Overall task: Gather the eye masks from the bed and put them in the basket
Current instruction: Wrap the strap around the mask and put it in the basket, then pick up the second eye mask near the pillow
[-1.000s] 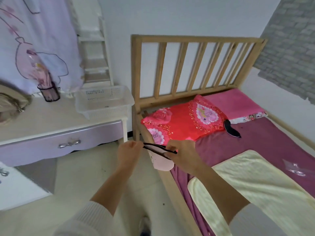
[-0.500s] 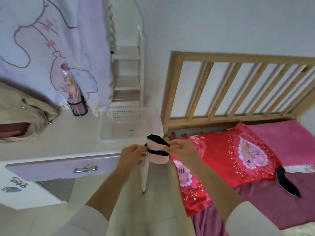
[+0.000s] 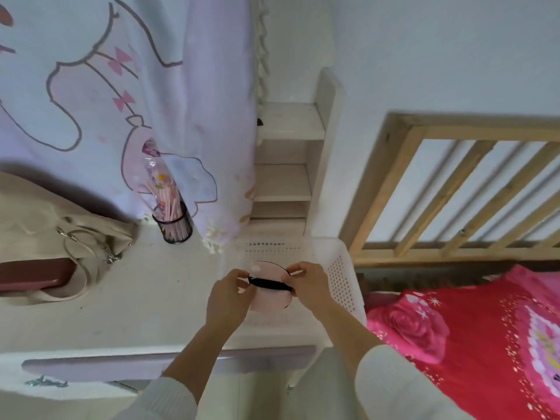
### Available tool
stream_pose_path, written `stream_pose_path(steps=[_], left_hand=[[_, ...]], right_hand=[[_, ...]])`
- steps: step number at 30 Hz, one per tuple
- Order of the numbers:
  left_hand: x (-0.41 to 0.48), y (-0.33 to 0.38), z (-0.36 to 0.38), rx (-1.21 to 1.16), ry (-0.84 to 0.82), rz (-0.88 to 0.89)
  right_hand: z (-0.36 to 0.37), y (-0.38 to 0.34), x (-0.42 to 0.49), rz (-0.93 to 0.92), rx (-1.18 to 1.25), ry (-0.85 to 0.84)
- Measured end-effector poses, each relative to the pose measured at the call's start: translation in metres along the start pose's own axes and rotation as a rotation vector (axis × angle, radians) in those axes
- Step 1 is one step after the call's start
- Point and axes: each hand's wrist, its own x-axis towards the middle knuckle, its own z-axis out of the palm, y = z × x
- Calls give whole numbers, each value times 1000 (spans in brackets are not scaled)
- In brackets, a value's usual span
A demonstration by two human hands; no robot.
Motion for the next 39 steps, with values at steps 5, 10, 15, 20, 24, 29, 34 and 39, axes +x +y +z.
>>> stream_pose_path(steps=[5, 10, 15, 20, 24, 29, 34, 39], left_hand=[[38, -43, 2, 340, 102, 85], [38, -55, 6, 406, 40, 113], [48, -33, 14, 475, 21, 202], [55, 25, 56, 418, -95, 377], [36, 82, 127, 368, -230, 539], [-40, 147, 241, 334, -522, 800], [-128, 191, 352, 463, -836, 906], [-207, 230, 439, 624, -964, 930]], right_hand=[[47, 30, 49, 181, -71, -36], [55, 48, 50, 254, -88, -103], [28, 38, 48, 243, -153, -121], [-47, 30, 27, 169, -71, 57], [-130, 51, -5, 126, -123, 284], [-235, 123, -83, 331, -62, 541], [-334, 210, -164, 517, -40, 736], [-429, 285, -224, 640, 7, 834]])
